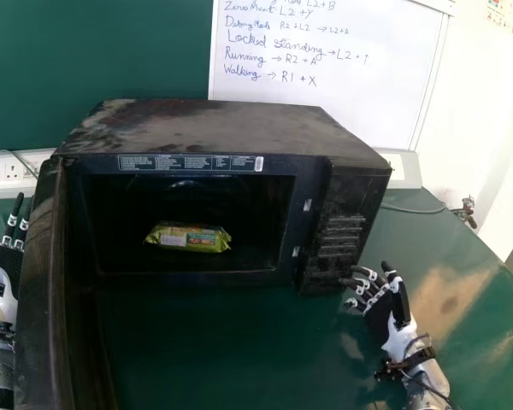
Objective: Put biscuit inside oven
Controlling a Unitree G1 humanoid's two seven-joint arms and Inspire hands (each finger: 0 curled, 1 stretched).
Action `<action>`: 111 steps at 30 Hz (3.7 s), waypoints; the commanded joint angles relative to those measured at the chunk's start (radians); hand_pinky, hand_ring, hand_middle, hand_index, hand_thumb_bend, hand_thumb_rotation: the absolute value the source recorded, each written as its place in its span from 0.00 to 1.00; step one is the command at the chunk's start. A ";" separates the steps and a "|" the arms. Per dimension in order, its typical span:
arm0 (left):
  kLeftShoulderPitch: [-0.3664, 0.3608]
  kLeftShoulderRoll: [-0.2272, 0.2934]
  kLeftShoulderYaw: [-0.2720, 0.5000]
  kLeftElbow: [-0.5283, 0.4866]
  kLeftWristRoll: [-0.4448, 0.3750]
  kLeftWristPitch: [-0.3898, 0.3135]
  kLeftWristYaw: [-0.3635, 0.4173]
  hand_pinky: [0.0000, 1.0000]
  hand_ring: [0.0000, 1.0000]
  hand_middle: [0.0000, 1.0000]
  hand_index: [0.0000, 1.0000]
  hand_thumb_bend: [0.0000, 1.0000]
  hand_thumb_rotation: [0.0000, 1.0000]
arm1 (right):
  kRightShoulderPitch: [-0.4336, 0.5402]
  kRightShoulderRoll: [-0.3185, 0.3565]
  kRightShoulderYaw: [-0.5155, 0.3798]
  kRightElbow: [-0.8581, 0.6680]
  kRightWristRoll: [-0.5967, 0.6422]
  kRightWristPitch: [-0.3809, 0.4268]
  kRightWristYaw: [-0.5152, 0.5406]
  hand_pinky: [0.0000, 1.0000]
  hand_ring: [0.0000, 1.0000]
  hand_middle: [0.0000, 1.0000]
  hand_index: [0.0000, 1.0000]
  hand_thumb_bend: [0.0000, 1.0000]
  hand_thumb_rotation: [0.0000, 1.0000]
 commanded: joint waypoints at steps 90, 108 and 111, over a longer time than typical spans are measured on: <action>0.172 0.119 -0.424 -0.242 -0.234 -0.104 -0.541 0.12 0.24 0.47 0.48 0.51 0.00 | -0.003 0.023 0.036 0.026 -0.043 0.007 -0.027 0.30 0.33 0.45 0.55 0.72 0.34; 0.213 0.148 -0.574 -0.392 -0.145 -0.377 -0.541 0.27 0.44 0.52 0.50 0.72 0.02 | -0.006 0.022 0.040 0.035 -0.046 -0.002 -0.025 0.29 0.33 0.46 0.55 0.70 0.33; 0.186 0.122 -0.561 -0.364 -0.067 -0.490 -0.541 0.29 0.42 0.53 0.51 0.59 0.00 | -0.006 0.022 0.041 0.035 -0.046 0.001 -0.028 0.30 0.33 0.46 0.56 0.69 0.33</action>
